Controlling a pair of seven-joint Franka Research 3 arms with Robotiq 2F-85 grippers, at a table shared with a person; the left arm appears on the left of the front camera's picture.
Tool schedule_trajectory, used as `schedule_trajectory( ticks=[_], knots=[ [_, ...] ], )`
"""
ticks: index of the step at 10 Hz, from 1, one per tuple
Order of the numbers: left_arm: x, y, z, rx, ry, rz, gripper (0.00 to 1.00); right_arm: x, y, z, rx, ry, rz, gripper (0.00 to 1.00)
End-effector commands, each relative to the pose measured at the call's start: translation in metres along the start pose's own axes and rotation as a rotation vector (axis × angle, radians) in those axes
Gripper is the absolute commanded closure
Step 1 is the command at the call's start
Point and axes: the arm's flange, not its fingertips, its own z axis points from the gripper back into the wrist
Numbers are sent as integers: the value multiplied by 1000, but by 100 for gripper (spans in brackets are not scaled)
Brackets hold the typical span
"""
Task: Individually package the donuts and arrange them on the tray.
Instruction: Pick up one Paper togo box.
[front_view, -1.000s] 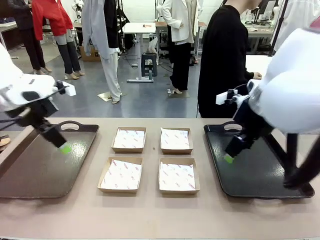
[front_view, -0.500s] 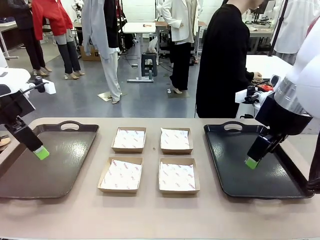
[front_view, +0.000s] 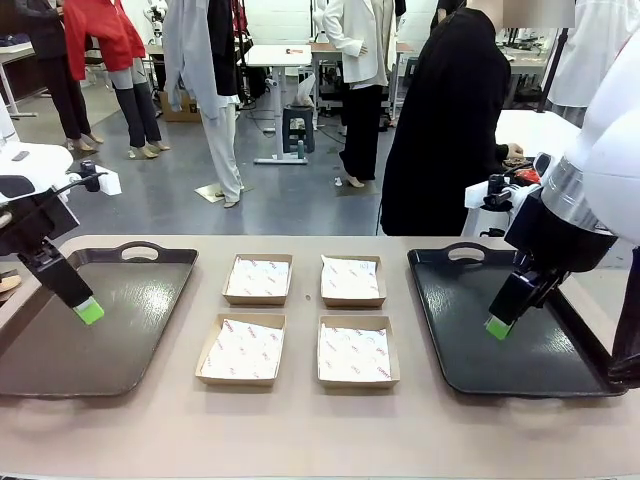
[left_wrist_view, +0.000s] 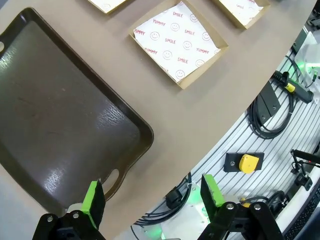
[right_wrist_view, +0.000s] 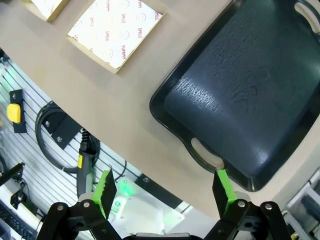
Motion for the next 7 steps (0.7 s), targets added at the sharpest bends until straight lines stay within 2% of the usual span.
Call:
schedule_trajectory(
  ticks=[1,2,3,4,5,7],
  knots=[
    [7,0,3,-244,-75,61,0,-4,-7,0,269,-49,-22,0],
    [8,1,3,-549,-124,125,0,-11,-18,0,512,-103,-71,0],
    [6,10,-2,-754,-162,188,0,-17,-33,0,716,-142,-101,0],
    [1,18,-1,-892,-202,242,0,-23,-48,1,883,-193,-131,0],
    [-7,26,4,-951,-247,306,0,-34,-60,1,987,-254,-179,0],
    [-34,48,8,-927,-366,500,0,-68,-84,0,1060,-328,-272,0]
  ],
)
